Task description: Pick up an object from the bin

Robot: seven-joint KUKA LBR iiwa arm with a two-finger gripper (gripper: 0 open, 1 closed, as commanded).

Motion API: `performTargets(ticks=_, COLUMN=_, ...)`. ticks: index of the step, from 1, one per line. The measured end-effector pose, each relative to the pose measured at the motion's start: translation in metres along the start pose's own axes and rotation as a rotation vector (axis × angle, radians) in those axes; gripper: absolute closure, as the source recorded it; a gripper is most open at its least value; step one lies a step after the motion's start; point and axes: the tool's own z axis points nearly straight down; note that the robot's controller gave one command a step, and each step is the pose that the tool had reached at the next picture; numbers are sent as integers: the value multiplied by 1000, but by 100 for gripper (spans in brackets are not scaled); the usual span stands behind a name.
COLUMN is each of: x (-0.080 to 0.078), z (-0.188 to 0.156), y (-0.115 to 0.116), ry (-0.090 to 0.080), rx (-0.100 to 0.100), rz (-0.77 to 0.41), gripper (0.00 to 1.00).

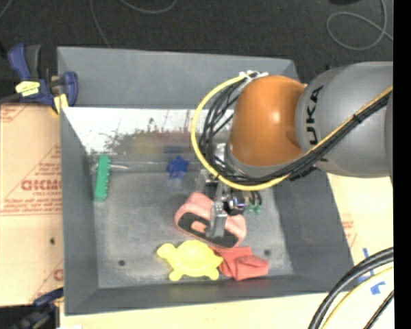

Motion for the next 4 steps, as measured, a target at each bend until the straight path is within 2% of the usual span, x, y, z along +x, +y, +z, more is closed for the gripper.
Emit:
performTargets(ticks=1, x=-2, z=-5, y=0, ry=-8, rx=0, rz=1, gripper=0)
performTargets(ticks=2, x=-16, z=42, y=-14, ry=-10, rx=-1, rz=111, gripper=0)
performTargets(ticks=3, x=-49, z=105, y=-28, ry=-3, rx=-8, rz=239, gripper=0)
performTargets(ticks=4, x=-38, z=67, y=-42, ry=-11, rx=-4, rz=275, gripper=0)
